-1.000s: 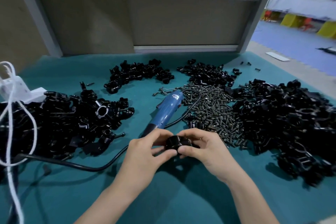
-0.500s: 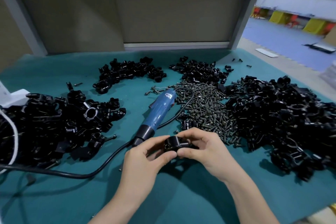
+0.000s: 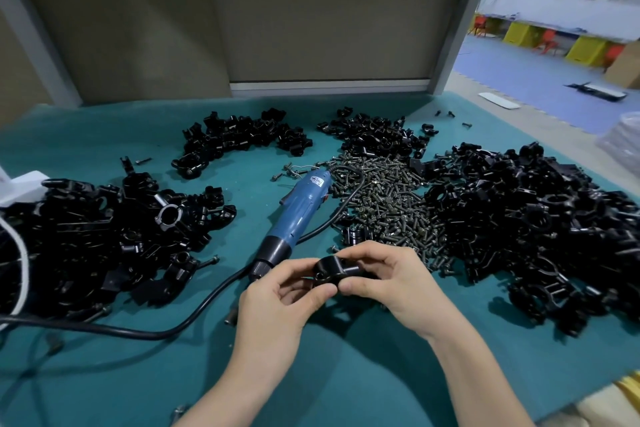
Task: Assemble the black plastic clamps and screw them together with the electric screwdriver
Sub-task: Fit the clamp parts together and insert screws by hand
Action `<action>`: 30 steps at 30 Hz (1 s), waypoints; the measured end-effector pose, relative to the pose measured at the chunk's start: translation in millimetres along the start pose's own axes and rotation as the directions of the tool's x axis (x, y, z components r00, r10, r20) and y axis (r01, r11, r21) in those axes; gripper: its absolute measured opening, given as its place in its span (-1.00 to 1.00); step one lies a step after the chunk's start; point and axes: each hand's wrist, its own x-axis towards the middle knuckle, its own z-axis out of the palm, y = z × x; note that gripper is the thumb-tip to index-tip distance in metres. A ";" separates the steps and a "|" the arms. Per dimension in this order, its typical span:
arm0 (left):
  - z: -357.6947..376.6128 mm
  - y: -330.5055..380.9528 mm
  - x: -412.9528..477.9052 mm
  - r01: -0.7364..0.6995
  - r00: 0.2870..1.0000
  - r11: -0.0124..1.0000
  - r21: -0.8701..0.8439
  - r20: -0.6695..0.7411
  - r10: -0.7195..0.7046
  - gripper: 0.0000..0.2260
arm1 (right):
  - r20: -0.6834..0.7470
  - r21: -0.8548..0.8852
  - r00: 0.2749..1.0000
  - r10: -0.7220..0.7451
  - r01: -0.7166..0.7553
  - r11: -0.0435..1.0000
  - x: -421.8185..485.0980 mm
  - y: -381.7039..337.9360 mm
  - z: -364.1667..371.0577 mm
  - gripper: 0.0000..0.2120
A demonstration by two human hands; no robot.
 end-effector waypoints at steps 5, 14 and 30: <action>-0.9 1.1 1.4 0.023 1.000 1.000 0.014 0.000 -0.023 -0.71 | 0.022 -0.059 0.999 0.027 -0.026 0.998 -2.2 -5.0 -0.7 -0.68; -0.5 3.3 2.8 0.090 0.995 0.996 -0.005 -0.037 -0.090 -0.74 | -0.411 -0.693 0.904 -0.119 -0.225 0.684 62.2 -42.2 -59.1 -0.90; 0.2 5.4 1.2 0.061 0.998 0.997 0.050 -0.020 -0.060 -0.75 | -0.461 -0.673 0.878 -0.127 -0.253 0.695 87.3 -34.3 -34.3 -0.95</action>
